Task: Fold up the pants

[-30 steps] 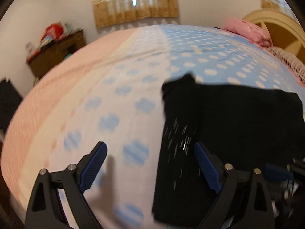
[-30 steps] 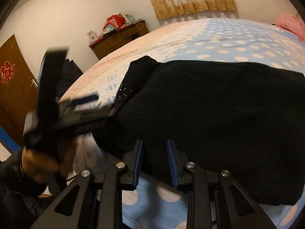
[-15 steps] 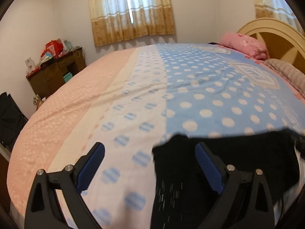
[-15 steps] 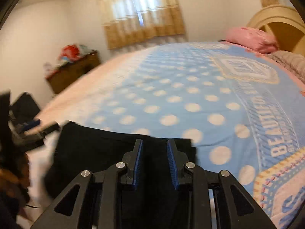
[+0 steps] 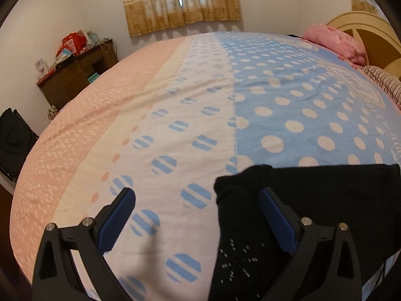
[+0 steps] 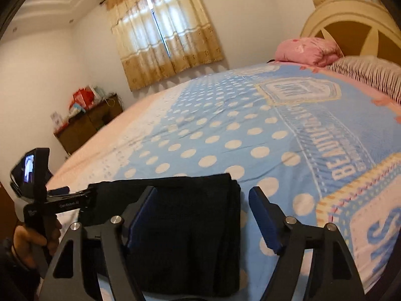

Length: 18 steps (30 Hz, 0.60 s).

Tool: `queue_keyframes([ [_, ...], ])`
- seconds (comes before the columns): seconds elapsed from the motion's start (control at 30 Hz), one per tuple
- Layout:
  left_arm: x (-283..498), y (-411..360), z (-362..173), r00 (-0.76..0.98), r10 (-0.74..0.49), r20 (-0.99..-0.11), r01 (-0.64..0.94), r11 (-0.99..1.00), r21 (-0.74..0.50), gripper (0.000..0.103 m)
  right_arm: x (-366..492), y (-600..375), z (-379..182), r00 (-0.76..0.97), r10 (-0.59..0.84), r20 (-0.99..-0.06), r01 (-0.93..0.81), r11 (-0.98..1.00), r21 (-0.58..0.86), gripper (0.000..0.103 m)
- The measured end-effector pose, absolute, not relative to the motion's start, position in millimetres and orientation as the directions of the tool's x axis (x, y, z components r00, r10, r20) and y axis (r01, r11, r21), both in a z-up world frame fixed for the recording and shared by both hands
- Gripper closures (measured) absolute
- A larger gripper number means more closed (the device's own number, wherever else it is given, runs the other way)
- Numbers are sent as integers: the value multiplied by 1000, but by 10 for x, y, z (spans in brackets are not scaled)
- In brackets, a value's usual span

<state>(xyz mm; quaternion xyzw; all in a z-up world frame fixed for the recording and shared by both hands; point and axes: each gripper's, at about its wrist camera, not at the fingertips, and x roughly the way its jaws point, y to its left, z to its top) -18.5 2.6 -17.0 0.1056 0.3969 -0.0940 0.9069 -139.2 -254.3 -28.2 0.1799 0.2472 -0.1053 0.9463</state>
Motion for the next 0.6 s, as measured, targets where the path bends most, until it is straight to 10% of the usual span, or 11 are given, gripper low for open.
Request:
queue_keyframes([
  [0.6, -320, -141, -258, 540, -252, -803, 333, 940, -72, 1, -1295, -2541, -792, 763, -59, -644, 351, 874, 337, 27],
])
